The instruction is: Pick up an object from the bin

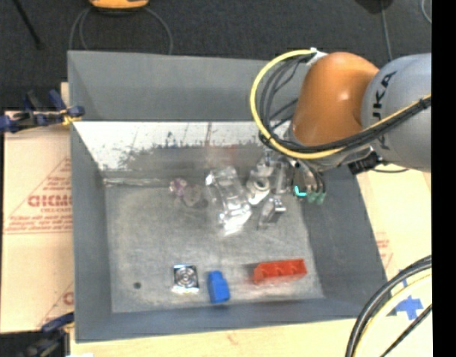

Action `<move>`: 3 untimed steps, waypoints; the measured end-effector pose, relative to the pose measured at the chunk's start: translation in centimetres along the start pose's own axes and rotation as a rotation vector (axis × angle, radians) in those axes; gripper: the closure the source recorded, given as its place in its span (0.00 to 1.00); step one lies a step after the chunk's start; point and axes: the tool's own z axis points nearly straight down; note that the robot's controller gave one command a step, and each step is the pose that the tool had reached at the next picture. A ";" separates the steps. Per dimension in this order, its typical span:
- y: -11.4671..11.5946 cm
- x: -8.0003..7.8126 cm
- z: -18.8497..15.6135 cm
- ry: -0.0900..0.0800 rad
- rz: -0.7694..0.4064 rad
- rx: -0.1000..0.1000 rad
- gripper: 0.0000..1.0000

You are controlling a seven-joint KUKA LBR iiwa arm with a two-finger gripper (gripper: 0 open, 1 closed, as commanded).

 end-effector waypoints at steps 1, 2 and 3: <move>-2.6 1.9 10.1 -0.012 0.109 -0.001 0.00; 0.1 1.7 10.5 -0.008 -0.381 0.004 0.00; 7.4 11.8 2.3 -0.006 -0.536 0.001 0.00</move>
Offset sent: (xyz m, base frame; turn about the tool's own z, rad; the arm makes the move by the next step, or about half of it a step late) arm -0.0248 -0.0282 -0.1157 0.1139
